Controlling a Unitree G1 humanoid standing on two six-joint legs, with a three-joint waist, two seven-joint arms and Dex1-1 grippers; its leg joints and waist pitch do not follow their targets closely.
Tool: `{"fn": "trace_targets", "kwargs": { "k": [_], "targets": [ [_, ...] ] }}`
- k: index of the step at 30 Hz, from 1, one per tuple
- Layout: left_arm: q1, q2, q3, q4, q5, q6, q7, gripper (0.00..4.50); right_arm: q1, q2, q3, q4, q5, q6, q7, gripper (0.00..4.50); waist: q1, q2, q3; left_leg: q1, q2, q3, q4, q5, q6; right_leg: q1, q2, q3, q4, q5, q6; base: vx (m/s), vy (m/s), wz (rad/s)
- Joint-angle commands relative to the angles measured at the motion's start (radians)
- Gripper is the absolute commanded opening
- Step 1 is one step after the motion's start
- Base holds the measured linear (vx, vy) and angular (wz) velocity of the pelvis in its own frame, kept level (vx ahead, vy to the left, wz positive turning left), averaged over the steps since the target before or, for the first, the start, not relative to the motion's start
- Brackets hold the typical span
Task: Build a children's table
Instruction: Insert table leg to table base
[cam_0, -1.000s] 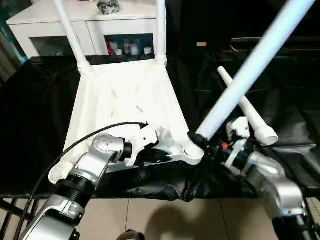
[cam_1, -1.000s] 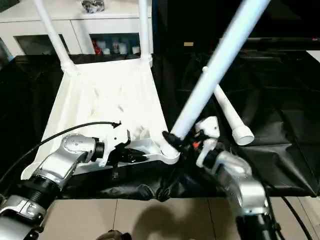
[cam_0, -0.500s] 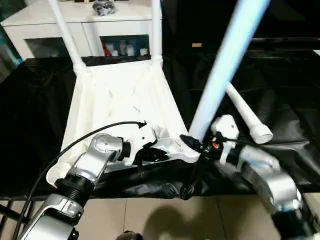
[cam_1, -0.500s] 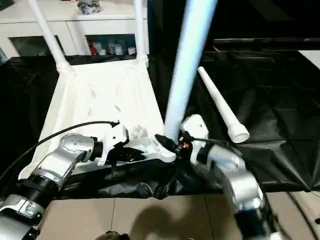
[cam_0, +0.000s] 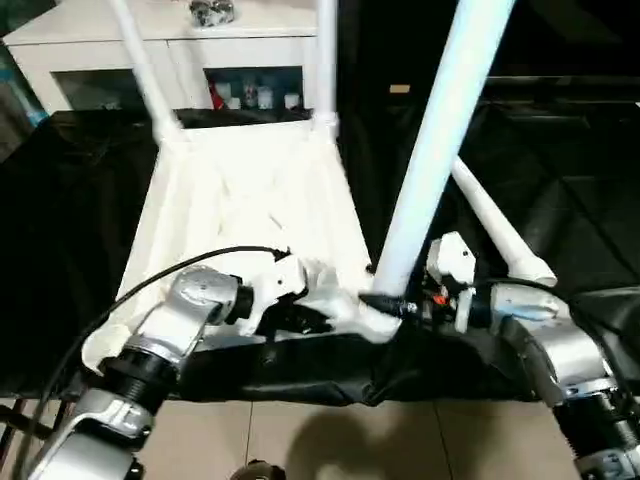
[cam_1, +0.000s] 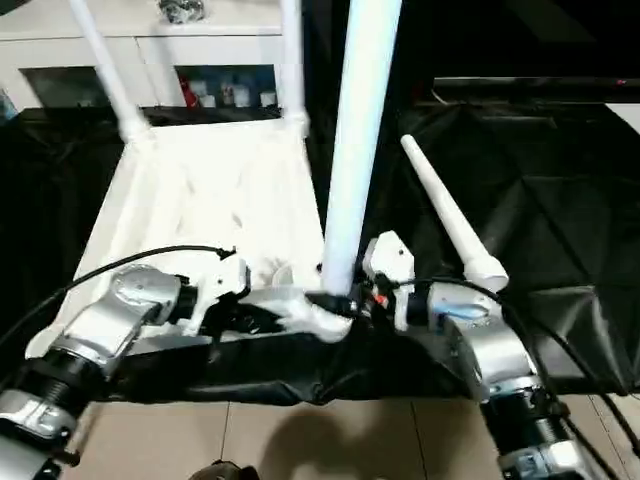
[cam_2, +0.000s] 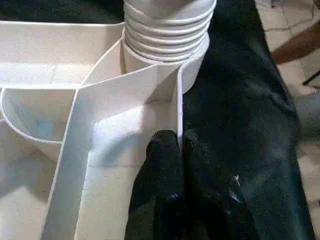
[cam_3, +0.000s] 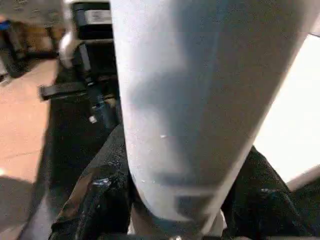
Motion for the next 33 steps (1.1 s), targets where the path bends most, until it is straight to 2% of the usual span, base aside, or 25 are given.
{"fn": "trace_targets", "kwargs": {
  "k": [1,5,8,12,15,17,18,20,21,22,23,24,25,26,28,29,30,32,33],
  "targets": [
    [-0.026,0.003,0.005,-0.060,-0.024,-0.012,-0.026,0.00,0.048,-0.011,0.106,0.070,-0.058,0.020,0.059,1.88,0.000,-0.012,-0.055,0.044,0.050,-0.024,-0.075,-0.299,0.046,0.023,-0.052,0.030,-0.073,-0.182,-0.250,0.000,0.000,0.00],
    [-0.023,0.014,0.005,-0.074,-0.028,-0.007,-0.033,0.00,0.039,-0.004,0.111,0.094,-0.066,-0.008,0.086,1.88,0.000,-0.012,-0.048,0.049,0.051,-0.029,-0.086,-0.381,0.001,0.018,-0.053,0.032,-0.080,-0.270,-0.227,0.000,0.000,0.00],
    [-0.012,0.017,0.004,-0.084,-0.029,-0.006,-0.033,0.00,0.041,0.000,0.108,0.102,-0.065,-0.020,0.091,1.88,-0.002,-0.011,-0.046,0.050,0.051,-0.031,-0.089,-0.412,-0.015,0.016,-0.055,0.034,-0.083,-0.287,-0.221,0.000,0.000,0.00],
    [-0.005,0.017,0.000,-0.087,-0.028,-0.007,-0.036,0.00,0.044,-0.001,0.102,0.109,-0.057,-0.032,0.111,1.88,-0.003,-0.013,-0.044,0.050,0.050,-0.030,-0.091,-0.408,-0.012,0.017,-0.052,0.035,-0.084,-0.274,-0.221,0.000,0.000,0.00],
    [-0.013,0.003,0.007,-0.077,-0.029,-0.005,-0.018,0.00,0.039,0.005,0.086,0.134,-0.059,-0.027,0.080,1.88,-0.003,-0.017,-0.041,0.054,0.050,-0.030,-0.094,-0.419,-0.015,0.019,-0.054,0.036,-0.089,-0.301,-0.220,0.000,0.000,0.00],
    [-0.018,-0.007,0.016,-0.070,-0.027,-0.002,0.007,0.00,0.028,0.025,0.063,0.158,-0.056,-0.025,0.036,1.88,-0.005,-0.016,-0.038,0.056,0.050,-0.031,-0.096,-0.437,-0.023,0.018,-0.056,0.037,-0.092,-0.331,-0.218,0.000,0.000,0.00],
    [-0.028,-0.028,0.033,-0.060,-0.022,0.004,0.059,0.00,0.003,0.060,0.028,0.204,-0.063,-0.028,-0.054,1.88,-0.008,-0.017,-0.038,0.058,0.051,-0.031,-0.097,-0.450,-0.032,0.014,-0.056,0.037,-0.093,-0.345,-0.219,0.000,0.000,0.00],
    [-0.042,-0.056,0.058,-0.051,-0.016,0.018,0.137,0.00,-0.030,0.092,-0.003,0.259,-0.079,-0.047,-0.147,1.87,-0.015,-0.017,-0.034,0.059,0.049,-0.037,-0.100,-0.488,-0.054,0.014,-0.057,0.034,-0.097,-0.400,-0.208,0.000,0.000,0.00],
    [-0.054,-0.080,0.077,-0.044,-0.006,0.028,0.209,0.00,-0.055,0.112,-0.024,0.297,-0.088,-0.057,-0.215,1.87,-0.021,-0.019,-0.033,0.062,0.049,-0.039,-0.101,-0.514,-0.069,0.009,-0.057,0.034,-0.100,-0.428,-0.199,0.000,0.000,0.00],
    [-0.057,-0.086,0.082,-0.042,-0.003,0.031,0.225,0.00,-0.060,0.117,-0.029,0.306,-0.090,-0.058,-0.230,1.87,-0.025,-0.020,-0.031,0.062,0.047,-0.040,-0.100,-0.524,-0.074,0.009,-0.057,0.033,-0.100,-0.440,-0.197,0.000,0.000,0.00],
    [-0.072,-0.121,0.106,-0.040,0.008,0.056,0.320,0.00,-0.098,0.146,-0.059,0.360,-0.094,-0.058,-0.315,1.87,-0.033,-0.022,-0.032,0.058,0.045,-0.044,-0.101,-0.536,-0.081,0.012,-0.059,0.030,-0.101,-0.468,-0.187,-0.050,0.016,-0.09],
    [-0.075,-0.134,0.113,-0.043,0.011,0.068,0.348,0.00,-0.111,0.156,-0.069,0.378,-0.093,-0.056,-0.340,1.87,-0.041,-0.022,-0.031,0.055,0.045,-0.045,-0.101,-0.539,-0.084,0.013,-0.059,0.029,-0.101,-0.474,-0.183,0.000,0.000,0.00],
    [-0.077,-0.144,0.117,-0.048,0.016,0.077,0.371,0.00,-0.123,0.163,-0.075,0.395,-0.096,-0.061,-0.361,1.87,-0.046,-0.025,-0.032,0.048,0.044,-0.049,-0.102,-0.532,-0.083,0.019,-0.059,0.026,-0.100,-0.475,-0.175,0.000,0.000,0.00],
    [-0.082,-0.183,0.124,-0.062,0.044,0.106,0.467,0.00,-0.164,0.183,-0.076,0.459,-0.131,-0.094,-0.442,1.87,-0.050,-0.026,-0.034,0.048,0.042,-0.048,-0.100,-0.515,-0.070,0.016,-0.058,0.027,-0.104,-0.457,-0.171,0.000,0.000,0.00],
    [-0.082,-0.183,0.124,-0.062,0.044,0.106,0.467,0.00,-0.164,0.183,-0.076,0.459,-0.131,-0.094,-0.442,1.87,-0.052,-0.028,-0.035,0.048,0.039,-0.045,-0.096,-0.498,-0.056,0.014,-0.059,0.029,-0.108,-0.448,-0.176,0.000,0.000,0.00],
    [-0.087,-0.244,0.137,-0.078,0.074,0.151,0.597,0.00,-0.216,0.215,-0.090,0.535,-0.155,-0.116,-0.546,1.87,-0.051,-0.032,-0.037,0.043,0.041,-0.041,-0.094,-0.464,-0.041,0.016,-0.059,0.031,-0.106,-0.418,-0.183,0.000,0.000,0.00],
    [-0.083,-0.269,0.139,-0.091,0.077,0.176,0.629,0.00,-0.234,0.229,-0.102,0.562,-0.147,-0.109,-0.572,1.87,-0.058,-0.028,-0.036,0.039,0.040,-0.041,-0.095,-0.438,-0.036,0.017,-0.056,0.029,-0.101,-0.389,-0.200,0.000,0.000,0.00],
    [-0.075,-0.298,0.133,-0.112,0.086,0.194,0.662,0.00,-0.257,0.246,-0.114,0.597,-0.136,-0.097,-0.599,1.87,-0.053,-0.030,-0.039,0.039,0.038,-0.038,-0.091,-0.414,-0.022,0.020,-0.054,0.029,-0.102,-0.363,-0.202,0.000,0.000,0.00],
    [-0.074,-0.300,0.132,-0.113,0.087,0.195,0.664,0.00,-0.258,0.247,-0.115,0.600,-0.136,-0.097,-0.600,1.87,-0.055,-0.029,-0.040,0.032,0.037,-0.037,-0.091,-0.389,-0.010,0.025,-0.052,0.029,-0.097,-0.320,-0.209,0.000,0.000,0.00]
  ]
}}
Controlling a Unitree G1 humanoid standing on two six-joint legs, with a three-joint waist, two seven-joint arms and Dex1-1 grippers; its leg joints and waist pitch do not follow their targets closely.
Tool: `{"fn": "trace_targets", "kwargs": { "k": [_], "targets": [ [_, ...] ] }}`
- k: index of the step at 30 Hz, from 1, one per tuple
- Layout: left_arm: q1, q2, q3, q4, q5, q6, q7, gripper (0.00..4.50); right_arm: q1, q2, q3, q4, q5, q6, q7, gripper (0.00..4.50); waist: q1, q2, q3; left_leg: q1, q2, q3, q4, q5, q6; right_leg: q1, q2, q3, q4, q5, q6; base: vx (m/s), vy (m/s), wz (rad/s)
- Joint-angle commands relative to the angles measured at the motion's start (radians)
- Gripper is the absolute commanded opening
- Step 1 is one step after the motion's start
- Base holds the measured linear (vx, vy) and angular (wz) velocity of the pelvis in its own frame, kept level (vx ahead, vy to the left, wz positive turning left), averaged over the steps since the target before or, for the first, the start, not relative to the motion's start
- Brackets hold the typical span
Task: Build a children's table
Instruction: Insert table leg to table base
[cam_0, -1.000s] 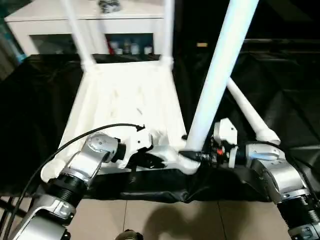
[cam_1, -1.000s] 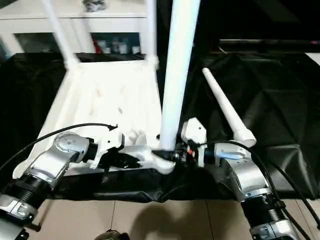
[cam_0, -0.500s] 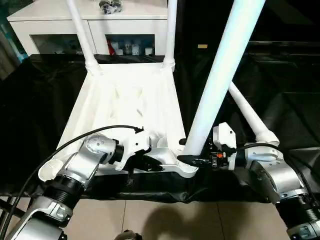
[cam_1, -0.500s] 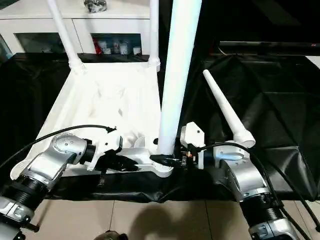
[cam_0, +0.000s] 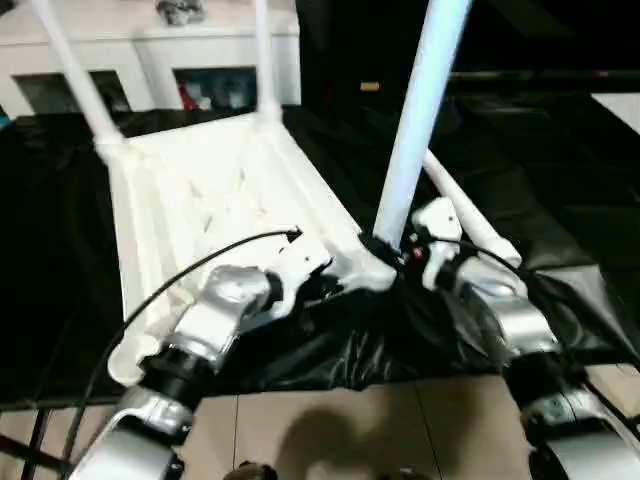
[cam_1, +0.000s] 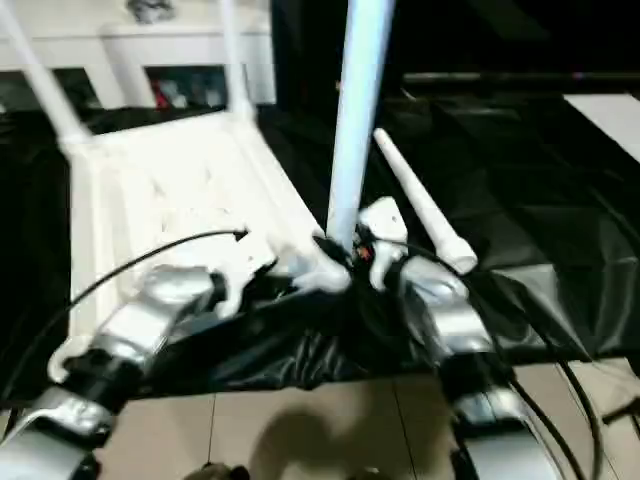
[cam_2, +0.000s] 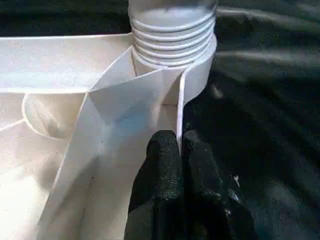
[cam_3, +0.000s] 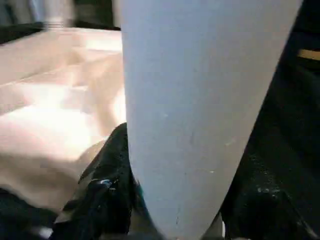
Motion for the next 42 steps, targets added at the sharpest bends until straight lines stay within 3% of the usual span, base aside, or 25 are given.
{"fn": "trace_targets", "kwargs": {
  "k": [1,2,8,10,11,14,22,23,26,28,36,42],
  "targets": [
    [-0.027,-0.039,0.034,-0.128,-0.005,-0.026,0.076,0.00,0.014,0.024,0.014,0.133,-0.038,0.043,-0.043,1.87,0.004,-0.015,-0.061,0.019,0.044,-0.032,-0.081,-0.379,-0.002,0.032,-0.050,0.025,-0.091,-0.304,-0.206,0.000,0.000,0.00],
    [-0.027,-0.039,0.034,-0.129,-0.005,-0.026,0.076,0.00,0.014,0.025,0.014,0.134,-0.039,0.043,-0.043,1.87,0.008,-0.016,-0.063,0.021,0.043,-0.028,-0.074,-0.340,0.024,0.031,-0.051,0.027,-0.090,-0.262,-0.218,0.000,0.000,0.00],
    [-0.029,-0.045,0.013,-0.121,0.003,-0.022,0.095,0.00,-0.002,0.045,-0.005,0.182,-0.032,0.027,-0.064,1.87,0.014,-0.014,-0.067,0.019,0.043,-0.022,-0.066,-0.249,0.074,0.038,-0.046,0.023,-0.077,-0.136,-0.256,0.000,0.000,0.00],
    [-0.031,-0.045,0.014,-0.125,0.008,-0.011,0.103,0.00,-0.017,0.053,-0.018,0.212,-0.033,0.015,-0.072,1.87,0.013,-0.011,-0.066,0.020,0.044,-0.022,-0.067,-0.266,0.071,0.036,-0.047,0.023,-0.080,-0.159,-0.258,0.000,0.000,0.00],
    [-0.033,-0.041,0.011,-0.126,0.008,-0.010,0.097,0.00,-0.025,0.058,-0.025,0.230,-0.035,0.008,-0.080,1.87,0.010,-0.009,-0.061,0.022,0.044,-0.024,-0.072,-0.318,0.052,0.034,-0.048,0.021,-0.086,-0.232,-0.250,0.000,0.000,0.00],
    [-0.034,-0.038,0.009,-0.126,0.008,-0.013,0.087,0.00,-0.032,0.062,-0.027,0.242,-0.039,0.002,-0.084,1.87,0.008,-0.007,-0.060,0.024,0.046,-0.028,-0.077,-0.364,0.024,0.031,-0.047,0.022,-0.091,-0.299,-0.225,0.000,0.000,0.00],
    [-0.034,-0.020,0.005,-0.116,-0.010,-0.039,0.051,0.00,-0.069,0.073,-0.034,0.296,-0.053,-0.012,-0.084,1.87,0.003,-0.006,-0.065,0.025,0.045,-0.028,-0.078,-0.388,0.007,0.030,-0.048,0.023,-0.089,-0.280,-0.227,0.000,0.000,0.00],
    [-0.034,-0.020,0.005,-0.116,-0.010,-0.039,0.051,0.00,-0.069,0.073,-0.034,0.296,-0.053,-0.012,-0.084,2.22,0.003,-0.005,-0.065,0.024,0.045,-0.029,-0.078,-0.386,0.008,0.030,-0.048,0.023,-0.088,-0.276,-0.229,0.000,0.000,0.00],
    [-0.037,-0.010,0.003,-0.107,-0.017,-0.059,0.027,0.00,-0.080,0.075,-0.037,0.298,-0.048,-0.021,-0.061,2.63,0.005,-0.005,-0.066,0.029,0.045,-0.026,-0.076,-0.389,0.010,0.027,-0.048,0.024,-0.090,-0.267,-0.234,0.000,0.000,0.00],
    [-0.039,-0.004,0.001,-0.101,-0.019,-0.070,0.015,0.00,-0.084,0.074,-0.036,0.297,-0.049,-0.026,-0.049,2.67,0.007,-0.004,-0.068,0.029,0.046,-0.025,-0.075,-0.369,0.015,0.028,-0.048,0.025,-0.087,-0.241,-0.245,0.000,0.000,0.00],
    [-0.032,0.035,-0.008,-0.088,-0.027,-0.116,-0.048,0.00,-0.104,0.062,-0.045,0.280,-0.033,-0.070,0.025,3.55,0.019,-0.004,-0.073,0.023,0.045,-0.020,-0.066,-0.263,0.057,0.039,-0.048,0.024,-0.070,-0.100,-0.286,0.000,0.000,0.00],
    [-0.030,0.063,-0.012,-0.076,-0.037,-0.146,-0.115,0.00,-0.099,0.035,-0.040,0.247,-0.027,-0.079,0.107,3.99,0.028,-0.001,-0.074,0.025,0.047,-0.018,-0.062,-0.230,0.077,0.039,-0.047,0.024,-0.066,-0.097,-0.291,0.000,0.000,0.00]
  ]
}}
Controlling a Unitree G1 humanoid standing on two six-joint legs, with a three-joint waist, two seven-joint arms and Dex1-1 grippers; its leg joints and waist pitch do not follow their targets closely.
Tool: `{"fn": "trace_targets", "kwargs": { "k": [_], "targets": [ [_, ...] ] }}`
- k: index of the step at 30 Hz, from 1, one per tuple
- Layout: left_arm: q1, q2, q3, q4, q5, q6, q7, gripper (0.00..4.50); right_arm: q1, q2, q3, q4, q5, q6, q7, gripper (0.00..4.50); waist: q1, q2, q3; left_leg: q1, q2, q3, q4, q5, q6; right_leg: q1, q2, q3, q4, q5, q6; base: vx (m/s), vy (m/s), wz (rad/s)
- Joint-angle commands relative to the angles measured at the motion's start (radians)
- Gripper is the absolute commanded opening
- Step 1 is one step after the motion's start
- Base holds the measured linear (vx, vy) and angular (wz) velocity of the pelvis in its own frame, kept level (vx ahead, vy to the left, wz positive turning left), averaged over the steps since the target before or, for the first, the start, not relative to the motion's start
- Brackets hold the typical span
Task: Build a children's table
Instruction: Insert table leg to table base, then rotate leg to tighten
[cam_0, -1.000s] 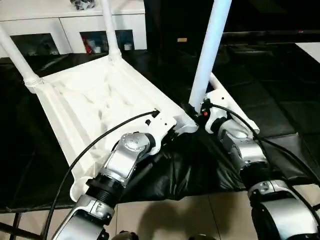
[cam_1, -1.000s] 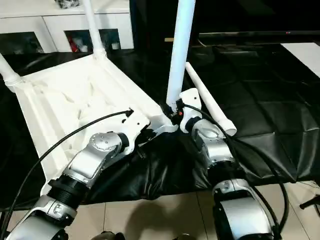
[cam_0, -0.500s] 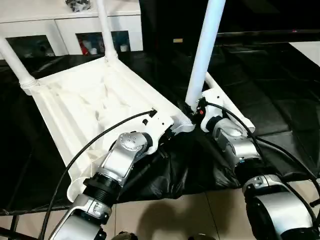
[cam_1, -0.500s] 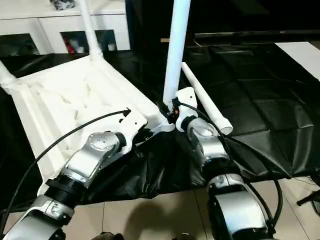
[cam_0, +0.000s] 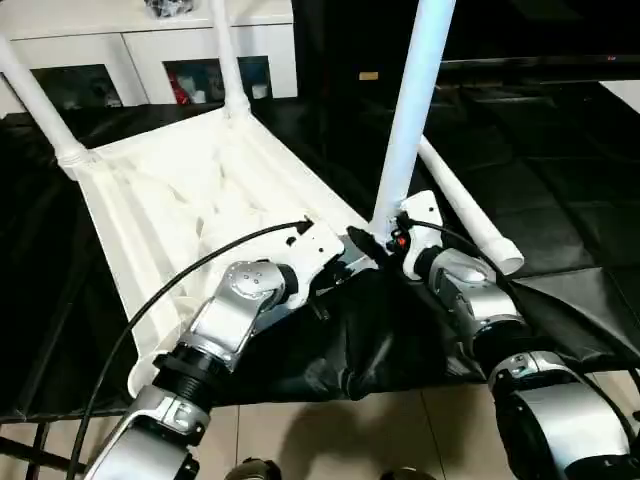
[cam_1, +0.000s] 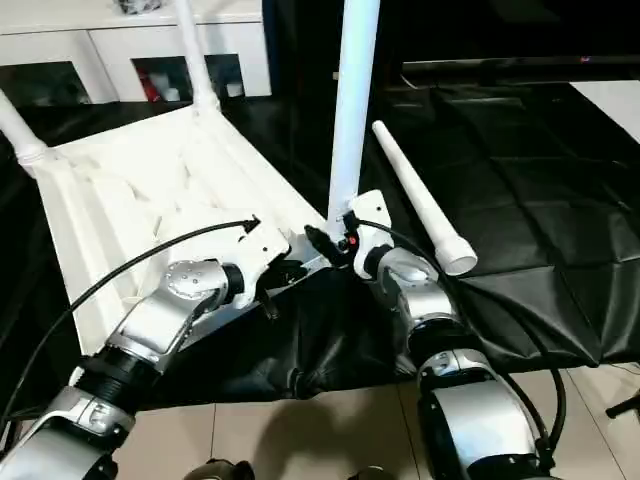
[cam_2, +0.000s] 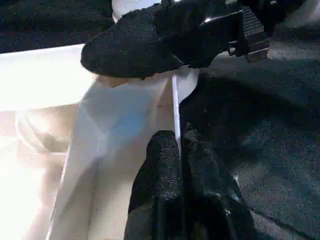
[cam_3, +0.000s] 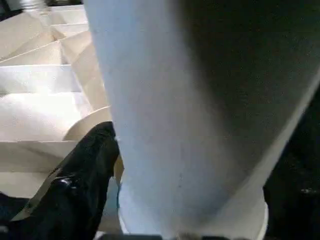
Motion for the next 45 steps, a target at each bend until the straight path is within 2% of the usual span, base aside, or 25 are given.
{"fn": "trace_targets", "kwargs": {
  "k": [1,4,7,9,11,13,15,22,23,27,28,29,32,36,42,44,45],
  "targets": [
    [-0.033,0.004,0.008,-0.043,-0.040,-0.081,-0.043,0.00,0.018,-0.012,0.012,-0.029,-0.001,0.001,0.051,4.06,0.004,-0.010,-0.079,0.027,0.045,-0.018,-0.056,-0.226,0.079,0.047,-0.048,0.027,-0.066,-0.100,-0.282,0.000,0.000,0.00],
    [-0.027,0.018,0.007,-0.043,-0.061,-0.098,-0.092,0.00,0.030,-0.027,0.018,-0.048,0.001,0.003,0.113,4.06,0.011,-0.005,-0.079,0.029,0.046,-0.018,-0.055,-0.221,0.083,0.045,-0.047,0.027,-0.063,-0.087,-0.286,0.000,0.000,0.00],
    [-0.020,0.044,-0.003,-0.039,-0.073,-0.134,-0.154,0.00,0.051,-0.044,0.029,-0.080,0.001,0.003,0.173,4.06,0.016,-0.003,-0.082,0.026,0.046,-0.019,-0.052,-0.202,0.090,0.047,-0.046,0.025,-0.058,-0.054,-0.292,0.000,0.000,0.00],
    [-0.012,0.061,-0.010,-0.042,-0.086,-0.158,-0.207,0.00,0.071,-0.059,0.041,-0.110,0.005,0.006,0.226,4.06,0.020,-0.004,-0.081,0.026,0.048,-0.017,-0.052,-0.208,0.091,0.045,-0.044,0.024,-0.057,-0.056,-0.289,0.000,0.000,0.00],
    [-0.003,0.083,-0.018,-0.048,-0.107,-0.177,-0.276,0.00,0.101,-0.078,0.060,-0.157,0.011,0.005,0.301,4.06,0.031,0.001,-0.081,0.029,0.049,-0.017,-0.051,-0.221,0.086,0.042,-0.045,0.025,-0.057,-0.072,-0.286,0.000,0.000,0.00],
    [-0.002,0.091,-0.020,-0.046,-0.110,-0.180,-0.295,0.00,0.116,-0.086,0.067,-0.182,0.017,0.011,0.338,4.06,0.038,0.000,-0.081,0.033,0.051,-0.016,-0.052,-0.234,0.081,0.038,-0.044,0.026,-0.058,-0.074,-0.284,0.000,0.000,0.00],
    [-0.004,0.113,-0.025,-0.040,-0.121,-0.194,-0.353,0.00,0.168,-0.120,0.094,-0.277,0.040,0.049,0.459,4.06,0.043,0.001,-0.082,0.032,0.052,-0.016,-0.051,-0.236,0.079,0.039,-0.042,0.025,-0.055,-0.061,-0.280,0.000,0.000,0.00],
    [-0.009,0.138,-0.039,-0.024,-0.128,-0.222,-0.424,0.00,0.223,-0.165,0.135,-0.381,0.060,0.102,0.587,4.06,0.050,0.001,-0.080,0.031,0.053,-0.017,-0.056,-0.269,0.055,0.037,-0.047,0.027,-0.060,-0.128,-0.265,0.000,0.000,0.00],
    [-0.009,0.141,-0.041,-0.022,-0.128,-0.225,-0.434,0.00,0.231,-0.173,0.142,-0.399,0.064,0.112,0.608,3.90,0.054,0.001,-0.079,0.034,0.053,-0.017,-0.056,-0.274,0.052,0.035,-0.047,0.029,-0.062,-0.135,-0.261,0.000,0.000,0.00],
    [-0.009,0.152,-0.048,-0.004,-0.128,-0.243,-0.470,0.00,0.271,-0.206,0.168,-0.478,0.072,0.158,0.683,3.60,0.057,0.000,-0.079,0.031,0.054,-0.019,-0.057,-0.266,0.049,0.037,-0.047,0.027,-0.061,-0.136,-0.255,0.000,0.000,0.00],
    [-0.009,0.152,-0.048,-0.004,-0.128,-0.243,-0.470,0.00,0.271,-0.206,0.168,-0.478,0.072,0.158,0.683,3.60,0.057,0.000,-0.079,0.031,0.054,-0.019,-0.057,-0.266,0.049,0.037,-0.047,0.027,-0.061,-0.136,-0.255,0.000,0.000,0.00],
    [-0.008,0.154,-0.048,0.001,-0.128,-0.248,-0.481,0.00,0.280,-0.214,0.174,-0.500,0.074,0.174,0.702,3.35,0.056,0.001,-0.079,0.029,0.054,-0.019,-0.058,-0.270,0.049,0.037,-0.048,0.028,-0.061,-0.142,-0.255,0.000,0.000,0.00],
    [-0.003,0.157,-0.049,0.005,-0.129,-0.250,-0.495,0.00,0.289,-0.225,0.181,-0.521,0.080,0.195,0.716,3.17,0.055,-0.003,-0.080,0.029,0.053,-0.019,-0.056,-0.263,0.047,0.038,-0.050,0.027,-0.061,-0.142,-0.259,0.000,0.000,0.00],
    [0.001,0.159,-0.047,0.009,-0.127,-0.253,-0.504,0.00,0.299,-0.235,0.189,-0.543,0.081,0.215,0.729,2.90,0.055,-0.004,-0.082,0.029,0.053,-0.019,-0.053,-0.240,0.054,0.039,-0.050,0.027,-0.058,-0.127,-0.259,0.000,0.000,0.00],
    [0.003,0.160,-0.041,0.019,-0.124,-0.255,-0.502,0.00,0.310,-0.228,0.189,-0.551,0.077,0.226,0.728,2.84,0.057,-0.003,-0.083,0.028,0.052,-0.019,-0.051,-0.229,0.063,0.039,-0.050,0.026,-0.056,-0.113,-0.265,0.000,0.000,0.00],
    [-0.003,0.142,-0.020,0.036,-0.122,-0.239,-0.452,0.00,0.305,-0.195,0.165,-0.517,0.076,0.213,0.668,2.83,0.056,-0.001,-0.082,0.028,0.053,-0.019,-0.052,-0.242,0.061,0.036,-0.050,0.026,-0.058,-0.132,-0.264,0.000,0.000,0.00],
    [-0.007,0.133,-0.012,0.044,-0.119,-0.238,-0.429,0.00,0.297,-0.176,0.151,-0.494,0.070,0.202,0.620,2.83,0.053,-0.003,-0.080,0.029,0.052,-0.019,-0.054,-0.262,0.047,0.036,-0.052,0.027,-0.061,-0.165,-0.260,0.000,0.000,0.00]
  ]
}}
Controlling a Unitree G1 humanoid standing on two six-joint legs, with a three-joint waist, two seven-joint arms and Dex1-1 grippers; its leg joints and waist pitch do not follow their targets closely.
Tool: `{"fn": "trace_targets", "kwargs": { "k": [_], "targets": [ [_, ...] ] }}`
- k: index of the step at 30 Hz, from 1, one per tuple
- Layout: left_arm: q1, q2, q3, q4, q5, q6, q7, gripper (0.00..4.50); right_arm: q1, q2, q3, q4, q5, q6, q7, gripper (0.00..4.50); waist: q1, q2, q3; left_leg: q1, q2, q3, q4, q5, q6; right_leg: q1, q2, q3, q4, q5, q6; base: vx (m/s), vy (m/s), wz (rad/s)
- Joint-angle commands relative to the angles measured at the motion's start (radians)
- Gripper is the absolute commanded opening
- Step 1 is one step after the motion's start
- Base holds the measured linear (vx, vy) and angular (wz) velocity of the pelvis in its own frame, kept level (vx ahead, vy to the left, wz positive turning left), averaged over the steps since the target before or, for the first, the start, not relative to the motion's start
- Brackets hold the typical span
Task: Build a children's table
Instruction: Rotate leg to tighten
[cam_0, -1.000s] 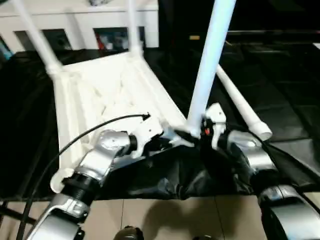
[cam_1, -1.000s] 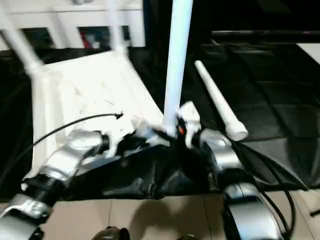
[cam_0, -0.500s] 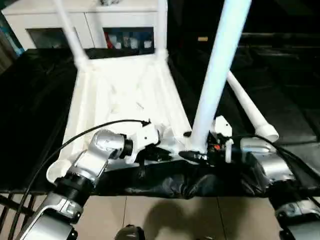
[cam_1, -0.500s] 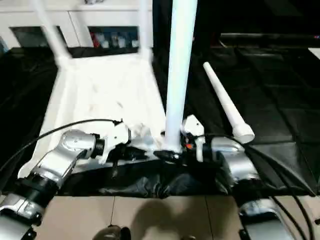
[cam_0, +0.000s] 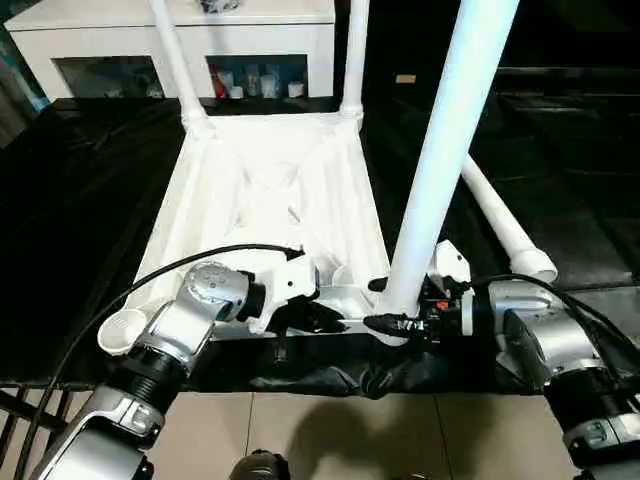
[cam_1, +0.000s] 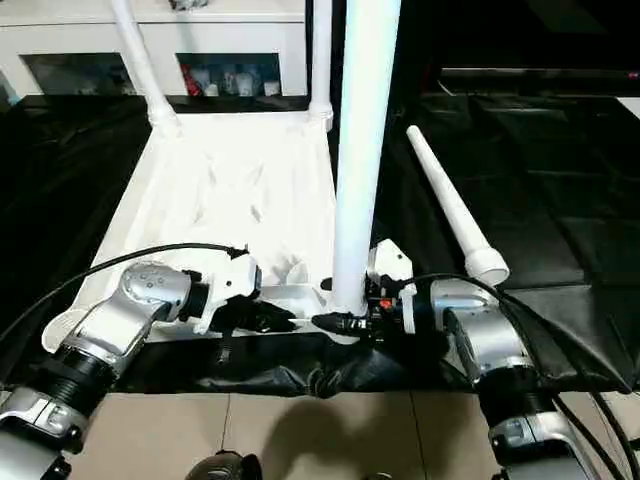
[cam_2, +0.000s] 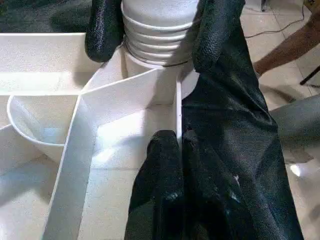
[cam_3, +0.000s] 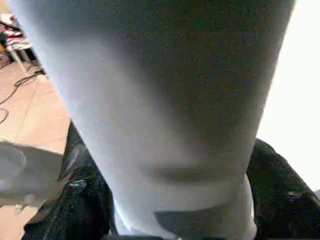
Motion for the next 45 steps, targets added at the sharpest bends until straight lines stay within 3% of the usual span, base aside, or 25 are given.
{"fn": "trace_targets", "kwargs": {
  "k": [1,5,6,7,9,11,14,18,22,24,26,29,35,36,39,45],
  "targets": [
    [-0.036,-0.044,0.048,0.010,-0.022,-0.003,0.104,0.00,-0.012,0.063,0.006,0.051,-0.007,-0.024,-0.091,2.83,-0.008,-0.009,-0.077,0.040,0.047,-0.022,-0.070,-0.271,0.041,0.036,-0.051,0.028,-0.069,-0.182,-0.254,0.000,0.000,0.00],
    [-0.066,-0.102,0.084,0.056,0.021,0.005,0.294,0.00,-0.080,0.153,-0.052,0.210,-0.052,-0.097,-0.355,2.81,-0.027,-0.011,-0.072,0.043,0.044,-0.026,-0.076,-0.333,-0.003,0.032,-0.056,0.029,-0.080,-0.295,-0.227,0.000,0.000,0.00],
    [-0.073,-0.119,0.093,0.064,0.032,0.014,0.345,0.00,-0.101,0.177,-0.066,0.250,-0.059,-0.106,-0.423,2.81,-0.042,-0.010,-0.068,0.040,0.039,-0.032,-0.080,-0.362,-0.026,0.038,-0.058,0.025,-0.084,-0.367,-0.205,0.000,0.000,0.00],
    [-0.074,-0.122,0.094,0.066,0.033,0.016,0.353,0.00,-0.103,0.180,-0.068,0.256,-0.060,-0.107,-0.433,2.81,-0.045,-0.011,-0.068,0.040,0.039,-0.033,-0.081,-0.367,-0.029,0.038,-0.057,0.024,-0.086,-0.385,-0.196,0.000,0.000,0.00],
    [-0.084,-0.150,0.105,0.075,0.053,0.037,0.440,0.00,-0.135,0.215,-0.089,0.310,-0.067,-0.113,-0.535,2.80,-0.057,-0.012,-0.068,0.045,0.038,-0.031,-0.079,-0.380,-0.021,0.032,-0.055,0.028,-0.093,-0.386,-0.190,0.000,0.000,0.00],
    [-0.089,-0.209,0.119,0.074,0.084,0.071,0.584,0.00,-0.192,0.277,-0.128,0.401,-0.067,-0.118,-0.702,2.80,-0.067,-0.015,-0.070,0.040,0.038,-0.033,-0.081,-0.365,-0.016,0.038,-0.053,0.024,-0.090,-0.363,-0.196,0.000,0.000,0.00],
    [-0.084,-0.253,0.112,0.064,0.106,0.076,0.654,0.00,-0.230,0.318,-0.150,0.464,-0.067,-0.121,-0.804,2.80,-0.068,-0.017,-0.075,0.040,0.037,-0.029,-0.076,-0.325,0.001,0.038,-0.053,0.026,-0.087,-0.303,-0.207,0.000,0.000,0.00],
    [-0.083,-0.293,0.085,0.061,0.124,0.063,0.680,0.00,-0.271,0.362,-0.179,0.549,-0.067,-0.142,-0.870,2.80,-0.064,-0.016,-0.081,0.035,0.035,-0.023,-0.066,-0.245,0.054,0.043,-0.051,0.026,-0.078,-0.186,-0.234,0.000,0.000,0.00],
    [-0.084,-0.298,0.076,0.062,0.132,0.065,0.681,0.00,-0.286,0.376,-0.167,0.578,-0.094,-0.174,-0.879,2.80,-0.062,-0.012,-0.084,0.035,0.034,-0.021,-0.061,-0.205,0.082,0.046,-0.049,0.024,-0.072,-0.114,-0.256,0.000,0.000,0.00],
    [-0.083,-0.298,0.073,0.062,0.138,0.066,0.682,0.00,-0.295,0.385,-0.163,0.595,-0.106,-0.196,-0.885,2.80,-0.062,-0.012,-0.081,0.035,0.034,-0.020,-0.063,-0.223,0.081,0.046,-0.050,0.022,-0.075,-0.142,-0.257,0.000,0.000,0.00],
    [-0.085,-0.291,0.076,0.070,0.138,0.060,0.684,0.00,-0.304,0.391,-0.153,0.609,-0.119,-0.217,-0.897,2.80,-0.064,-0.012,-0.078,0.039,0.037,-0.023,-0.068,-0.272,0.059,0.044,-0.050,0.023,-0.081,-0.212,-0.243,0.000,0.000,0.00],
    [-0.088,-0.287,0.077,0.074,0.136,0.058,0.683,0.00,-0.311,0.396,-0.160,0.621,-0.120,-0.225,-0.900,2.80,-0.066,-0.016,-0.078,0.038,0.037,-0.023,-0.070,-0.278,0.052,0.044,-0.049,0.024,-0.080,-0.213,-0.239,0.000,0.000,0.00],
    [-0.090,-0.281,0.080,0.077,0.136,0.052,0.671,0.00,-0.323,0.400,-0.184,0.645,-0.109,-0.234,-0.887,2.80,-0.067,-0.014,-0.077,0.037,0.036,-0.023,-0.070,-0.282,0.056,0.043,-0.050,0.024,-0.081,-0.211,-0.240,0.000,0.000,0.00],
    [-0.091,-0.280,0.080,0.079,0.136,0.051,0.670,0.00,-0.326,0.401,-0.191,0.649,-0.106,-0.236,-0.882,3.36,-0.067,-0.014,-0.078,0.038,0.037,-0.023,-0.070,-0.282,0.056,0.043,-0.050,0.025,-0.081,-0.210,-0.240,0.000,0.000,0.00],
    [-0.093,-0.275,0.080,0.084,0.133,0.045,0.661,0.00,-0.335,0.400,-0.203,0.657,-0.099,-0.242,-0.867,3.50,-0.070,-0.012,-0.076,0.038,0.037,-0.024,-0.072,-0.299,0.052,0.042,-0.050,0.024,-0.083,-0.222,-0.241,0.000,0.000,0.00],
    [-0.088,-0.265,0.081,0.086,0.128,0.035,0.646,0.00,-0.334,0.392,-0.197,0.652,-0.105,-0.264,-0.838,4.22,-0.072,-0.012,-0.076,0.038,0.037,-0.023,-0.072,-0.302,0.052,0.042,-0.050,0.024,-0.082,-0.222,-0.241,0.000,0.000,0.00]
  ]
}}
